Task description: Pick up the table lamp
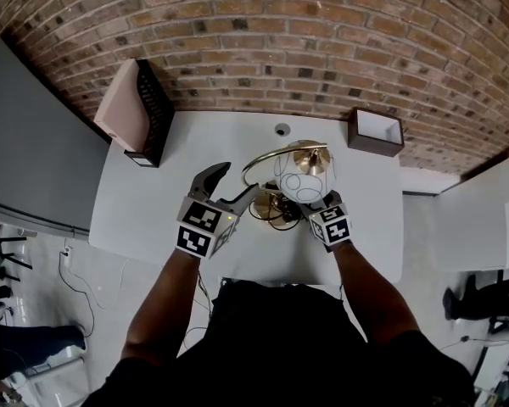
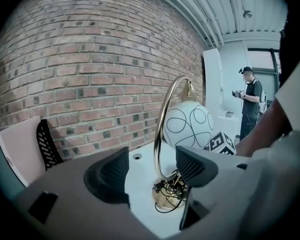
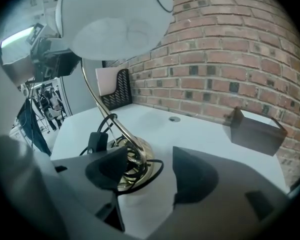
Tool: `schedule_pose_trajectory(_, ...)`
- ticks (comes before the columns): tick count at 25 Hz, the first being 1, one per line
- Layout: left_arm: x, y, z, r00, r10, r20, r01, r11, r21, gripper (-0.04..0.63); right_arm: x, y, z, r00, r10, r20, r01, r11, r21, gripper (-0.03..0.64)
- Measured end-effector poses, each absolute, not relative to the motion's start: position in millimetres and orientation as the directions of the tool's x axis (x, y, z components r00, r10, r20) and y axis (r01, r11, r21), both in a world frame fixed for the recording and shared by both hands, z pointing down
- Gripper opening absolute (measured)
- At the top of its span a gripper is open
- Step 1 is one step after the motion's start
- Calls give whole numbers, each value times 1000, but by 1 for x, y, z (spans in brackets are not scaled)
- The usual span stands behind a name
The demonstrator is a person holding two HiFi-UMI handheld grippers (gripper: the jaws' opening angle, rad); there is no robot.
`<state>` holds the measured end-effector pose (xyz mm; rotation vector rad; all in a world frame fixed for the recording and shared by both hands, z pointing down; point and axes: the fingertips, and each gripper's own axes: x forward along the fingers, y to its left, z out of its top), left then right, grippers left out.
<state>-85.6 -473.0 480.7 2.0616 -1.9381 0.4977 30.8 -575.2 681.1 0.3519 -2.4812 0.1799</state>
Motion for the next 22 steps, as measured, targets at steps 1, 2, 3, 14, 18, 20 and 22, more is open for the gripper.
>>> schedule_pose_trajectory(1, -86, -474, 480, 50, -904, 424, -996, -75, -43, 286, 29, -575, 683, -770, -210, 603, -296, 954, -45, 285)
schedule_pose_trajectory(2, -86, -474, 480, 52, -903, 426, -996, -80, -47, 260, 27, -575, 685, -767, -213, 605, -300, 953, -45, 279)
schedule_pose_trajectory(3, -85, -475, 480, 56, -903, 427, -995, -86, -52, 243, 26, -574, 686, -766, -215, 606, -304, 952, -45, 268)
schedule_pose_trajectory(14, -85, -482, 474, 92, -902, 421, -989, -133, -70, 172, 18, -565, 691, -765, -222, 604, -323, 944, -62, 164)
schedule_pose_trajectory(18, -83, -485, 474, 106, -899, 426, -986, -150, -70, 160, 16, -563, 691, -764, -223, 605, -328, 942, -67, 147)
schedule_pose_trajectory(20, -82, -485, 474, 112, -897, 429, -985, -156, -70, 149, 15, -561, 691, -763, -224, 606, -328, 942, -65, 136)
schedule_pose_trajectory(22, -82, -485, 475, 112, -895, 432, -984, -161, -77, 133, 15, -560, 692, -761, -227, 608, -329, 942, -60, 120)
